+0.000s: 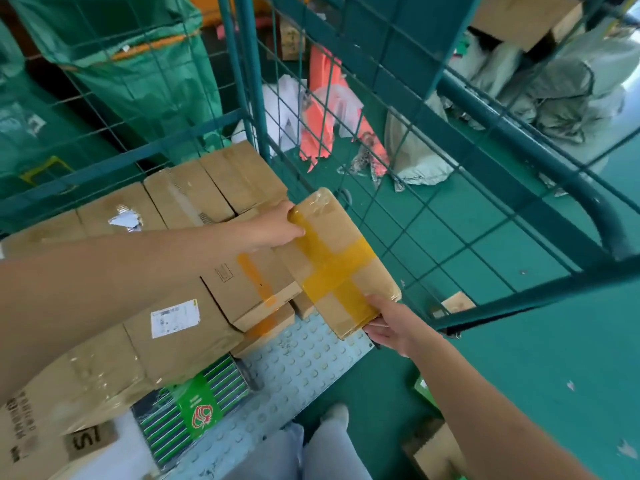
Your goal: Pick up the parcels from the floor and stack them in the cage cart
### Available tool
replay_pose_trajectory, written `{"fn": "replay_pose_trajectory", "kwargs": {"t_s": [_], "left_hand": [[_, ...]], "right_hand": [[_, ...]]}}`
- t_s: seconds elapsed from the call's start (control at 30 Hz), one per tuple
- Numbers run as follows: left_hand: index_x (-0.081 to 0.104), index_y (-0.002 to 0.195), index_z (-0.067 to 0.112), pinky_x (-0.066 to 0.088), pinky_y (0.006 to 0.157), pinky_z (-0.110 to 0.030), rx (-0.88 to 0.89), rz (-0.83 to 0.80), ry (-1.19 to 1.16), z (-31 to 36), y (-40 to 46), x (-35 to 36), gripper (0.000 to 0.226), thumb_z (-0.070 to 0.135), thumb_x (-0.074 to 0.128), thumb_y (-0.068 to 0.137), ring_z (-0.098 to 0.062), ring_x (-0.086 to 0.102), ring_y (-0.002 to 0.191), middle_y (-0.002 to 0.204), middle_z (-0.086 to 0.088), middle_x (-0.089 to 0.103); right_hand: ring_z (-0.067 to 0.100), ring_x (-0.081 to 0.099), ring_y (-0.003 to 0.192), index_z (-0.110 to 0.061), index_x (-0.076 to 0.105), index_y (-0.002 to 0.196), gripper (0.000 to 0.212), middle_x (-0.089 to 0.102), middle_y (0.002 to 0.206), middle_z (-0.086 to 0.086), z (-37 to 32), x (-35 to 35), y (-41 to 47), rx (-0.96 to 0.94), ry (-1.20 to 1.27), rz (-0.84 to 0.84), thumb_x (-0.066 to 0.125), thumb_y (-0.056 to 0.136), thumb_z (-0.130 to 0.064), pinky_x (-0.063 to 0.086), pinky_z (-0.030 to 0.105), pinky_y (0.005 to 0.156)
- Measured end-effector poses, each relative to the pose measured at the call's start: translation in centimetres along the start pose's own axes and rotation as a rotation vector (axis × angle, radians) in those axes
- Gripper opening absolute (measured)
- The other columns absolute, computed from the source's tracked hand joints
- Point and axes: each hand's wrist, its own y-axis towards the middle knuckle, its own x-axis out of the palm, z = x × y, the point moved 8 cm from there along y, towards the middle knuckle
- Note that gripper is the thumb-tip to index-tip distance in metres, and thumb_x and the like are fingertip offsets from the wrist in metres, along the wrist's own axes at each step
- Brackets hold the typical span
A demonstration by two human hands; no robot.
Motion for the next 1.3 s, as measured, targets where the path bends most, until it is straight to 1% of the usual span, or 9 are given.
{"fn": "replay_pose_trajectory", "kwargs": {"t_s": [0.23,0.4,0.63,0.7,0.83,0.9,1.0,1.17,1.3], "left_hand": [[0.036,0.153,0.019,0.047,0.088,-0.034,-0.021,0.043,0.001,-0.9,6.0,-2.3,0.06,0.026,0.061,0.099,-0.019,0.049,0.108,0.143,-0.008,0.051],[0.042,0.149,0.017,0.043,0.07,-0.026,-0.048,0.059,0.002,-2.3,9.8,-3.1,0.054,0.021,0.061,0.098,-0.017,0.049,0.103,0.136,-0.007,0.054],[0.036,0.155,0.021,0.042,0.086,-0.029,-0.118,0.058,-0.034,-5.6,16.5,-2.9,0.061,0.025,0.061,0.099,-0.02,0.053,0.109,0.143,-0.008,0.05],[0.027,0.16,0.026,0.041,0.094,-0.029,-0.112,0.07,-0.006,-6.5,18.0,-2.7,0.07,0.026,0.061,0.099,-0.025,0.051,0.127,0.154,-0.007,0.042],[0.012,0.165,0.029,0.014,0.125,-0.038,-0.126,0.052,0.113,-9.6,20.6,-0.5,0.078,0.029,0.057,0.101,-0.028,0.005,0.158,0.172,-0.007,0.002],[0.009,0.165,0.028,0.01,0.127,-0.041,-0.152,-0.01,0.165,-11.6,21.7,1.7,0.079,0.032,0.056,0.102,-0.027,-0.005,0.159,0.173,-0.004,-0.005],[0.01,0.165,0.029,0.015,0.127,-0.043,-0.162,-0.091,0.217,-13.9,22.5,4.8,0.079,0.036,0.057,0.102,-0.027,-0.005,0.159,0.173,-0.002,-0.006],[0.011,0.165,0.032,0.021,0.126,-0.046,-0.141,-0.157,0.318,-16.3,24.0,8.6,0.077,0.037,0.055,0.102,-0.028,-0.001,0.158,0.173,0.0,-0.004],[0.011,0.164,0.033,0.021,0.124,-0.048,-0.119,-0.166,0.396,-17.1,24.5,10.2,0.074,0.037,0.052,0.102,-0.031,0.0,0.157,0.171,-0.001,-0.004]], "right_hand": [[0.03,0.069,0.109,-0.014,0.058,0.111,0.026,0.068,0.12,0.016,-3.9,2.8,5.4,0.038,0.073,-0.054,0.07,0.099,-0.034,0.06,0.036,0.086],[0.033,0.066,0.114,-0.015,0.056,0.101,0.015,0.067,0.12,0.019,-5.9,4.6,8.3,0.078,0.097,-0.116,0.066,0.101,-0.026,0.058,0.04,0.093],[0.033,0.067,0.11,-0.012,0.05,0.132,0.043,0.068,0.119,0.017,-8.2,6.6,14.5,0.137,0.053,-0.153,0.068,0.099,-0.033,0.052,0.048,0.107],[0.033,0.066,0.111,-0.013,0.049,0.132,0.041,0.067,0.119,0.016,-9.0,6.9,16.0,0.143,0.057,-0.141,0.066,0.101,-0.033,0.051,0.048,0.108],[0.026,0.067,0.107,-0.016,0.051,0.134,0.029,0.064,0.115,0.007,-10.7,8.1,18.9,0.128,-0.018,-0.121,0.053,0.108,-0.029,0.056,0.039,0.098],[0.024,0.066,0.109,-0.017,0.052,0.139,0.032,0.062,0.124,0.009,-11.5,9.0,20.3,0.091,-0.06,-0.125,0.049,0.11,-0.03,0.055,0.034,0.091],[0.036,0.062,0.123,-0.014,0.056,0.133,0.027,0.059,0.135,0.02,-12.3,10.2,21.8,0.068,-0.115,-0.106,0.047,0.11,-0.024,0.054,0.041,0.103],[0.039,0.061,0.124,-0.005,0.059,0.105,0.014,0.062,0.123,0.024,-10.9,10.7,24.9,0.069,-0.246,-0.034,0.052,0.104,-0.018,0.054,0.048,0.104],[0.041,0.065,0.113,-0.004,0.042,0.13,0.046,0.062,0.117,0.022,-10.2,10.9,26.5,0.042,-0.237,0.037,0.063,0.097,-0.029,0.056,0.055,0.097]]}}
